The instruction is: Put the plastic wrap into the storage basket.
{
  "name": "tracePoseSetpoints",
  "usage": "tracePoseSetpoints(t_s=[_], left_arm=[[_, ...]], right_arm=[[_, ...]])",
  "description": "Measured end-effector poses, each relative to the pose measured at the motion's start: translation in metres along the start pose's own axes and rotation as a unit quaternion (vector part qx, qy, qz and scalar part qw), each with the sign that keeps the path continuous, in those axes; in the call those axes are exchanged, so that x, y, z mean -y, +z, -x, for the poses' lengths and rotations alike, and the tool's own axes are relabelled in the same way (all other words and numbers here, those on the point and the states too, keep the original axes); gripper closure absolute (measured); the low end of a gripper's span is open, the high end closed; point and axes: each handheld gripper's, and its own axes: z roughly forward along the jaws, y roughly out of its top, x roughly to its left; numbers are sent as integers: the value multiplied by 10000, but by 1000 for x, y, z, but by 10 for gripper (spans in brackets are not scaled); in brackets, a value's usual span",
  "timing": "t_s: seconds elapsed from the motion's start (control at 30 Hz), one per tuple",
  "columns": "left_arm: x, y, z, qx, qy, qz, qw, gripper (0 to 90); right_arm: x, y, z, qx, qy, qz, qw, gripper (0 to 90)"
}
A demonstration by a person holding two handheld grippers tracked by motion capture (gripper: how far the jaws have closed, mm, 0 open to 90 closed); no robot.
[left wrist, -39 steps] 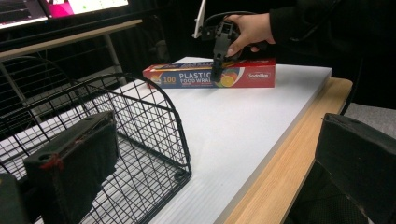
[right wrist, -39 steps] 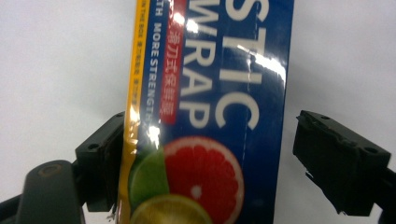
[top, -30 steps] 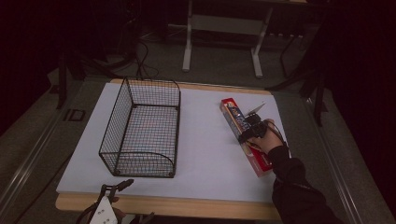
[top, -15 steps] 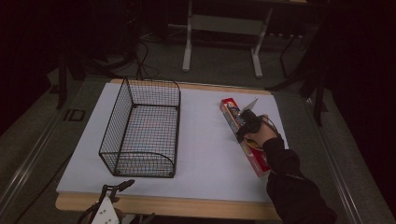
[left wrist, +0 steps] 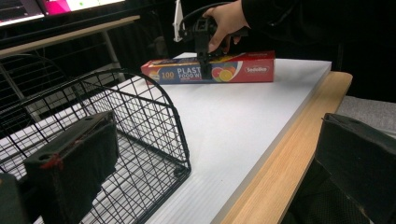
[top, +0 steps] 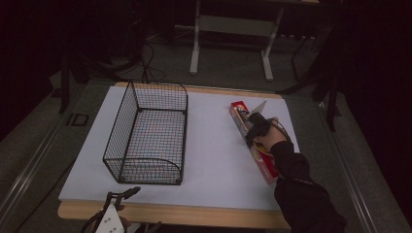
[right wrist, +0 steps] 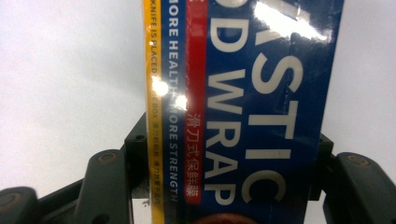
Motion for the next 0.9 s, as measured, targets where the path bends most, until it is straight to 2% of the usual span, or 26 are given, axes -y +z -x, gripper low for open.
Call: tracePoseSetpoints(t_s=[0.07,0.17,0.23,0.37,0.5,0.9], left_arm=[[0,0,0,-1,4,-2,10000,2],[0,0,0,4,-2,-7,10000,2],[0,1,0,6,-6,-8,10000,2],[0,1,0,-5,0,-14,10000,2],[0,1,0,-14,-3,-16,10000,2],[0,1,0,-11,0,-33,10000,2]], right_arm=[[0,-2,1,-2,5,37,10000,399],[0,-18,3,-54,48,201,9998,400],[0,-21,3,-45,31,231,9997,400],[1,-37,1,-66,45,372,9993,399],[1,-45,-1,-93,85,437,9990,399],[-7,-85,-23,-64,-7,760,9971,399]])
